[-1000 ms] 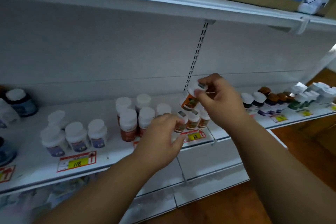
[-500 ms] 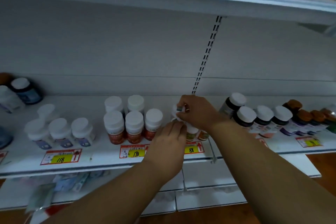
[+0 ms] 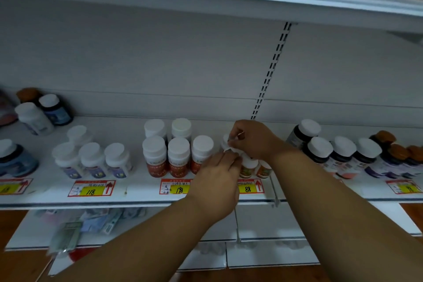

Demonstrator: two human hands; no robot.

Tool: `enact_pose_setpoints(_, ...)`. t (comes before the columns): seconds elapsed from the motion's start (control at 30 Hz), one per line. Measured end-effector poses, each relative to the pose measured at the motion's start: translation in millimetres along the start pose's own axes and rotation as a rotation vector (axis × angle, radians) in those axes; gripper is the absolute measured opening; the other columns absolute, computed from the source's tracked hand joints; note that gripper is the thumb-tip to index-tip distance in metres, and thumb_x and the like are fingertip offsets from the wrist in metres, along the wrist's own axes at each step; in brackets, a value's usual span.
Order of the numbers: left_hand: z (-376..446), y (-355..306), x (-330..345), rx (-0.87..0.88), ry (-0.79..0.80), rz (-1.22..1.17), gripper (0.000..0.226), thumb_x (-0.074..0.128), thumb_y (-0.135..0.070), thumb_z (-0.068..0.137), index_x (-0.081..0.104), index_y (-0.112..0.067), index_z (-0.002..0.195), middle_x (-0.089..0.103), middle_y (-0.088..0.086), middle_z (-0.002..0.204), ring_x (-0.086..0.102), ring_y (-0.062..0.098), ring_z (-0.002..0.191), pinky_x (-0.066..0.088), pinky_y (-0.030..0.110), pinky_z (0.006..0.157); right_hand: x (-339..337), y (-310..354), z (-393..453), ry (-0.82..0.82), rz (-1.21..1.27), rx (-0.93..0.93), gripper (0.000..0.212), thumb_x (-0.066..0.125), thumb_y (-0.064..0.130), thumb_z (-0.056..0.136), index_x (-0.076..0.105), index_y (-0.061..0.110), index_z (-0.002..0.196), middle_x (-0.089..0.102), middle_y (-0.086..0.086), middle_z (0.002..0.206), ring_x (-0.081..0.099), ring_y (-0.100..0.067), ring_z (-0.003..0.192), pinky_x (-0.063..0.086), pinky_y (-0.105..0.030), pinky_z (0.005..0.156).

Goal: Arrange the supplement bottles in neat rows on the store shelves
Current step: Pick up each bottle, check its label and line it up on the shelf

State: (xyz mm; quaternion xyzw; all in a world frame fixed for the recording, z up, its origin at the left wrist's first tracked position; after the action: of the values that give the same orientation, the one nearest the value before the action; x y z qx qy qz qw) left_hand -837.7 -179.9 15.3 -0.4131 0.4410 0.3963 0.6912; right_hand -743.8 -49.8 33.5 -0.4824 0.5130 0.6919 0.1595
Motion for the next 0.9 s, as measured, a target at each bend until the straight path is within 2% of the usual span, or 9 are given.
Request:
enact_pose_setpoints(0.13,-6.0,0.3,-15.4,-0.021,-0.061,-0.079,0.057,0.061,-0.015,0.075,0.052,-0.01,0.131,0.054,0.009,0.127,0.049,0.025,0.115,0.04,0.036,0.102,-4.6,4.6,-4.0,-0.017,-0.031,0.014,0.012,0.065,0.028,0.088,0.061,0.018,0.093,0.058,0.008,0.091,0.054,-0.01,0.087,0.035,-0.023,0.066)
enact_pose_setpoints(0.23,-16.3,12.0,-44.9,-0.036,-0.169,-0.142,0.046,0.059,-0.011,0.073,0.06,-0.011,0.119,0.059,0.01,0.114,0.053,0.027,0.103,0.044,0.037,0.092,-10.9,25.5,-8.0,-0.117,0.008,-0.034,0.01,0.062,0.031,0.09,0.057,0.027,0.097,0.056,0.008,0.099,0.054,-0.012,0.096,0.04,-0.024,0.073)
enact_pose_setpoints(0.33,-37.8,46.6,-80.8,-0.135,-0.28,-0.151,0.035,0.058,-0.013,0.074,0.064,-0.01,0.109,0.062,0.011,0.104,0.057,0.03,0.094,0.047,0.038,0.085,-1.1,79.7,-6.7,-0.15,-0.005,-0.155,0.01,0.061,0.027,0.09,0.059,0.024,0.099,0.057,0.003,0.101,0.055,-0.014,0.096,0.045,-0.03,0.084)
enact_pose_setpoints(0.5,-100.8,142.8,-127.1,-0.346,-0.395,-0.147,0.031,0.059,-0.007,0.074,0.066,-0.008,0.104,0.063,0.009,0.101,0.058,0.028,0.094,0.043,0.032,0.085,44.0,191.5,7.6,-0.108,0.002,-0.318,0.012,0.061,0.027,0.089,0.058,0.025,0.1,0.055,0.006,0.099,0.049,-0.007,0.088,0.032,-0.018,0.071)
enact_pose_setpoints(0.63,-136.6,221.0,-148.8,-0.426,-0.403,-0.114,0.031,0.061,-0.008,0.075,0.068,-0.009,0.106,0.064,0.009,0.102,0.058,0.029,0.097,0.042,0.031,0.086,91.7,266.6,33.3,-0.057,0.021,-0.389,0.012,0.061,0.03,0.089,0.058,0.026,0.101,0.058,0.005,0.1,0.052,-0.008,0.089,0.039,-0.021,0.075)
enact_pose_setpoints(0.77,-162.6,289.0,-170.1,-0.375,-0.439,-0.114,0.03,0.06,-0.01,0.078,0.067,-0.006,0.107,0.064,0.012,0.102,0.058,0.033,0.095,0.043,0.031,0.083,141.4,326.9,72.3,-0.073,0.05,-0.418,0.016,0.063,0.026,0.09,0.061,0.017,0.103,0.061,-0.001,0.1,0.054,-0.011,0.09,0.042,-0.024,0.077)
enact_pose_setpoints(0.9,-186.1,356.1,-186.8,-0.417,-0.334,-0.085,0.033,0.066,-0.012,0.08,0.062,-0.012,0.112,0.061,0.009,0.107,0.056,0.032,0.098,0.048,0.04,0.083,183.7,368.7,128.6,-0.08,-0.004,-0.371,0.026,0.059,0.022,0.092,0.06,0.012,0.116,0.059,-0.008,0.109,0.055,-0.019,0.097,0.029,-0.02,0.07)
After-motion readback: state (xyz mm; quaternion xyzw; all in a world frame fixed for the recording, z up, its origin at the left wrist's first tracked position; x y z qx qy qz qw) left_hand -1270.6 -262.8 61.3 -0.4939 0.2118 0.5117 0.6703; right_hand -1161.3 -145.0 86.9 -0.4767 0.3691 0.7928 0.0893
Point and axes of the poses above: each hand's wrist, its own z-axis towards the middle knuckle, its own x-axis out of the palm, y = z × x, the point moved 4 cm from there along z, towards the middle knuckle
